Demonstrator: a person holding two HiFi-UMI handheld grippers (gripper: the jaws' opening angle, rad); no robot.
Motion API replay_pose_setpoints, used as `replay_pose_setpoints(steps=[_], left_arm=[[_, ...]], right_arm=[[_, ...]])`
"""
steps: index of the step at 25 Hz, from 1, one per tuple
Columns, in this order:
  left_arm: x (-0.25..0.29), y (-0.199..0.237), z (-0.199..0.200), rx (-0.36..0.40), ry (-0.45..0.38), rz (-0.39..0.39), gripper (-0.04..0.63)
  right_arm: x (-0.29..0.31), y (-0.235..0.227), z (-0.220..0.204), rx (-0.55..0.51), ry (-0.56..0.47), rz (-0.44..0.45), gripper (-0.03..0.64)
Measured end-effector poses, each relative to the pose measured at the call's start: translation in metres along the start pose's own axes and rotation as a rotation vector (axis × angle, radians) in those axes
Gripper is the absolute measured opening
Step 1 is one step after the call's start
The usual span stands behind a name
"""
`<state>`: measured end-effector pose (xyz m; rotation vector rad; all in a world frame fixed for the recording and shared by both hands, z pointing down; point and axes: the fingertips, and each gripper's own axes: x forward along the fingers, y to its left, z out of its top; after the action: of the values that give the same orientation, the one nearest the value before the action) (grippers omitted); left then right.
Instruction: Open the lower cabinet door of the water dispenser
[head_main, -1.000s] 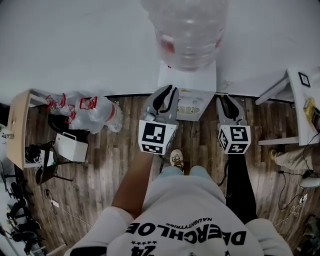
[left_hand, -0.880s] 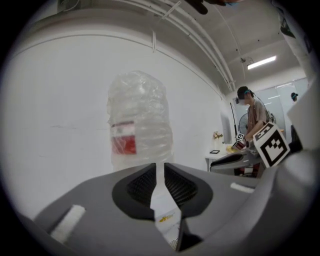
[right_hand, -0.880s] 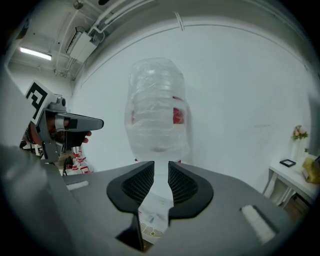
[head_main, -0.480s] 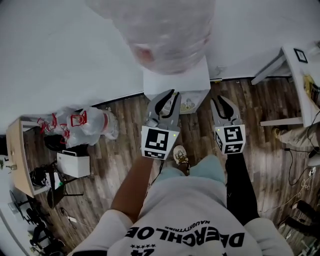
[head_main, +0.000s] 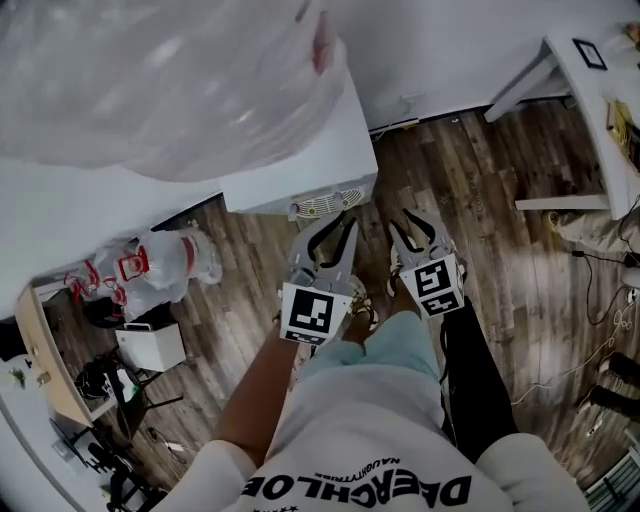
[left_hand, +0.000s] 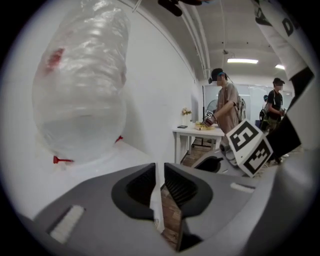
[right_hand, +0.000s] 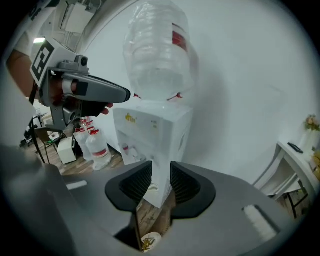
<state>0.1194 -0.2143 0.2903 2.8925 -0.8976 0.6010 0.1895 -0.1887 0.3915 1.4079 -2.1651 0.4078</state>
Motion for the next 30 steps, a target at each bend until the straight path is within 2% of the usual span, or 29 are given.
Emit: replay_pose_setpoints(steps=[4,8,11,17,21,30], left_arm=[[0.033,-0.016,-0.027,-0.035,0.062,-0.024,0.057],[0.071,-0.03,-0.061,-0.027,0.133,-0.05,0.055],[0.089,-0.035,-0.088,-0.049,0.192,-0.047,0.055],[0.125,-0.045,-0.142,-0.08,0.281,-0.052,0.057],[0.146,-0.045,-0.172,-0.091,0.318,-0.039,0.057],[0.181,-0.036,-0.229,-0.187,0.37,0.01,0.055]], right_arm=[[0.031,-0.016,-0.039,0.0,0.045,0.052,0.104],[0.068,-0.029,-0.077,-0.019,0.09,0.102,0.115],[0.088,-0.033,-0.104,-0.033,0.121,0.142,0.12],[0.124,-0.03,-0.149,-0.138,0.171,0.25,0.124],[0.15,-0.028,-0.172,-0.189,0.189,0.301,0.127],[0.215,-0.029,-0.222,-0.258,0.258,0.381,0.138]])
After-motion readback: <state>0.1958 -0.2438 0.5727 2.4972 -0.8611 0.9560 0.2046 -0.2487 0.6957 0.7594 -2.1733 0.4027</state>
